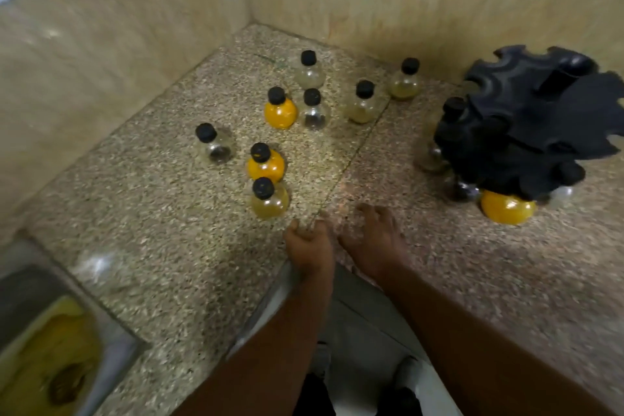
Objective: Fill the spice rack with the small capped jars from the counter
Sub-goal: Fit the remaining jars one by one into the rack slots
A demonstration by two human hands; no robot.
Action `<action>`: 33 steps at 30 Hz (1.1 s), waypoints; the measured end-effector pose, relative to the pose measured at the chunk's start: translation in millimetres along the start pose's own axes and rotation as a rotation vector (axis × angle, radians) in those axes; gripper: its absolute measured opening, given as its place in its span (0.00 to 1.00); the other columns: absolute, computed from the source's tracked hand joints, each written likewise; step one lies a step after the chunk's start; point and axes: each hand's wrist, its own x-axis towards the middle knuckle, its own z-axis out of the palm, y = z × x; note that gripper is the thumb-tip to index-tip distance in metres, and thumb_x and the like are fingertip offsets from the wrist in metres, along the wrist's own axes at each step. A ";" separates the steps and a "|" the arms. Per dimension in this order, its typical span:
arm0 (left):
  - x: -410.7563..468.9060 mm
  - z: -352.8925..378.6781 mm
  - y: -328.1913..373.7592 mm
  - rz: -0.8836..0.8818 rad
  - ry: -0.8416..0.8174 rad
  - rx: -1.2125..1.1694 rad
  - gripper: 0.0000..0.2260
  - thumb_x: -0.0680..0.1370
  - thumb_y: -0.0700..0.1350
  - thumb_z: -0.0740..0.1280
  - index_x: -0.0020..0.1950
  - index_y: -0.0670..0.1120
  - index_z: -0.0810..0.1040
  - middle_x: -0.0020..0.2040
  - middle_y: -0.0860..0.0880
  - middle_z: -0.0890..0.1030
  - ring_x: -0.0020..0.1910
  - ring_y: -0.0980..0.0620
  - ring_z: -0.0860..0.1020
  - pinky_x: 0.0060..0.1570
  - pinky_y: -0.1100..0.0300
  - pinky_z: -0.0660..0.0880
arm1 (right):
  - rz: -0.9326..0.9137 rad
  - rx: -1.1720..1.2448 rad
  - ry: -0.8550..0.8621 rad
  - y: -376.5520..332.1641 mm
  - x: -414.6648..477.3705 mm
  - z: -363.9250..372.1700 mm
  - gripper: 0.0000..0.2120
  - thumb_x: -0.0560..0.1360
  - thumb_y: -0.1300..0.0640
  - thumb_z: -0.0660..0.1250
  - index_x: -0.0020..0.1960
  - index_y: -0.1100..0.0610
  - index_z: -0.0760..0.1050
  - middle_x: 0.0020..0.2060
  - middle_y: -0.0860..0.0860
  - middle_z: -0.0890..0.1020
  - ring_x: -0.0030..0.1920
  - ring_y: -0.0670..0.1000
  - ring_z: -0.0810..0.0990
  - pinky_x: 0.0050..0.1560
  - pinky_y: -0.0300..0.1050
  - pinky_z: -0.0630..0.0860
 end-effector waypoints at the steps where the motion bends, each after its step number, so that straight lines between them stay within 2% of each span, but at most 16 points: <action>1: 6.8 -8.9 0.8 0.039 0.038 -0.010 0.26 0.73 0.46 0.75 0.66 0.36 0.73 0.56 0.40 0.80 0.54 0.44 0.79 0.49 0.56 0.72 | -0.010 -0.017 -0.019 -9.4 2.5 7.6 0.36 0.72 0.36 0.67 0.76 0.45 0.62 0.76 0.54 0.64 0.75 0.58 0.63 0.69 0.61 0.67; 3: 18.1 -23.2 2.4 0.114 0.096 -0.012 0.32 0.69 0.50 0.76 0.67 0.37 0.72 0.60 0.37 0.78 0.58 0.39 0.78 0.55 0.49 0.76 | -0.011 -0.060 -0.071 -23.1 6.5 18.6 0.40 0.72 0.33 0.66 0.79 0.44 0.57 0.79 0.54 0.59 0.79 0.58 0.56 0.72 0.64 0.61; 5: 28.0 -37.1 8.6 0.194 0.155 0.011 0.35 0.69 0.48 0.78 0.69 0.36 0.70 0.64 0.36 0.75 0.63 0.38 0.75 0.61 0.49 0.74 | -0.011 -0.116 -0.119 -34.2 9.9 27.8 0.42 0.71 0.29 0.63 0.79 0.43 0.53 0.81 0.55 0.54 0.80 0.60 0.50 0.73 0.68 0.54; 7: 37.9 -50.5 17.1 0.266 0.192 0.098 0.37 0.69 0.49 0.78 0.73 0.38 0.67 0.67 0.36 0.72 0.66 0.38 0.73 0.61 0.51 0.71 | 0.015 -0.162 -0.156 -43.1 12.5 34.4 0.43 0.71 0.27 0.61 0.80 0.42 0.50 0.82 0.55 0.49 0.80 0.62 0.45 0.73 0.71 0.50; 9: 48.9 -60.9 24.6 0.380 0.201 0.214 0.38 0.69 0.55 0.76 0.74 0.42 0.67 0.66 0.39 0.72 0.64 0.38 0.73 0.59 0.49 0.72 | 0.053 -0.187 -0.177 -49.1 16.5 40.7 0.44 0.72 0.27 0.60 0.80 0.40 0.47 0.82 0.55 0.45 0.80 0.64 0.42 0.73 0.74 0.47; 11: 61.3 -66.2 30.0 0.519 0.200 0.311 0.35 0.69 0.57 0.74 0.73 0.45 0.70 0.63 0.41 0.75 0.61 0.40 0.74 0.57 0.49 0.72 | 0.071 -0.221 -0.181 -50.9 20.0 45.2 0.43 0.73 0.27 0.59 0.81 0.40 0.46 0.82 0.55 0.43 0.80 0.64 0.40 0.73 0.75 0.46; 15: 82.6 -66.3 42.5 0.683 0.166 0.403 0.23 0.70 0.53 0.76 0.63 0.46 0.80 0.56 0.44 0.81 0.56 0.43 0.76 0.55 0.50 0.71 | 0.070 -0.247 -0.192 -49.5 26.1 49.5 0.43 0.73 0.27 0.59 0.81 0.40 0.45 0.82 0.55 0.40 0.80 0.65 0.38 0.73 0.75 0.43; 19: 88.1 -63.0 46.1 0.662 0.064 0.410 0.21 0.70 0.54 0.76 0.60 0.48 0.82 0.56 0.46 0.80 0.56 0.44 0.76 0.52 0.53 0.72 | 0.072 -0.257 -0.194 -49.5 27.2 50.9 0.43 0.73 0.27 0.59 0.81 0.39 0.45 0.82 0.54 0.40 0.80 0.65 0.38 0.72 0.75 0.43; 22: 80.4 -58.2 47.9 0.652 0.020 0.400 0.20 0.69 0.54 0.76 0.58 0.49 0.81 0.55 0.47 0.80 0.54 0.45 0.75 0.52 0.54 0.71 | 0.072 -0.243 -0.190 -51.9 27.7 47.4 0.41 0.74 0.29 0.61 0.81 0.39 0.47 0.82 0.54 0.43 0.80 0.64 0.41 0.73 0.74 0.46; 24: 73.7 -53.4 47.8 0.682 -0.035 0.414 0.19 0.69 0.55 0.75 0.57 0.49 0.81 0.53 0.48 0.79 0.53 0.46 0.74 0.52 0.56 0.69 | 0.076 -0.176 -0.139 -50.7 27.0 42.3 0.37 0.76 0.33 0.61 0.80 0.40 0.51 0.82 0.54 0.50 0.81 0.62 0.47 0.73 0.71 0.52; 28: 58.2 -34.3 50.8 0.745 -0.208 0.470 0.19 0.69 0.57 0.73 0.56 0.50 0.80 0.52 0.49 0.78 0.54 0.46 0.74 0.53 0.50 0.74 | 0.093 0.130 0.088 -41.9 23.2 17.0 0.28 0.79 0.42 0.62 0.77 0.44 0.62 0.76 0.54 0.67 0.73 0.58 0.69 0.66 0.58 0.70; 30: 46.8 -18.6 55.4 0.799 -0.308 0.465 0.20 0.69 0.58 0.72 0.57 0.50 0.80 0.51 0.49 0.78 0.54 0.47 0.74 0.52 0.50 0.74 | 0.130 0.240 0.199 -33.5 20.1 -2.7 0.26 0.80 0.44 0.63 0.76 0.47 0.65 0.73 0.53 0.73 0.68 0.57 0.74 0.63 0.53 0.73; 33: 27.3 5.0 67.9 0.852 -0.442 0.441 0.21 0.69 0.59 0.71 0.57 0.49 0.80 0.51 0.49 0.78 0.54 0.50 0.74 0.51 0.54 0.74 | 0.212 0.414 0.351 -20.2 19.0 -32.7 0.23 0.79 0.44 0.65 0.72 0.48 0.71 0.65 0.52 0.79 0.63 0.55 0.78 0.61 0.51 0.76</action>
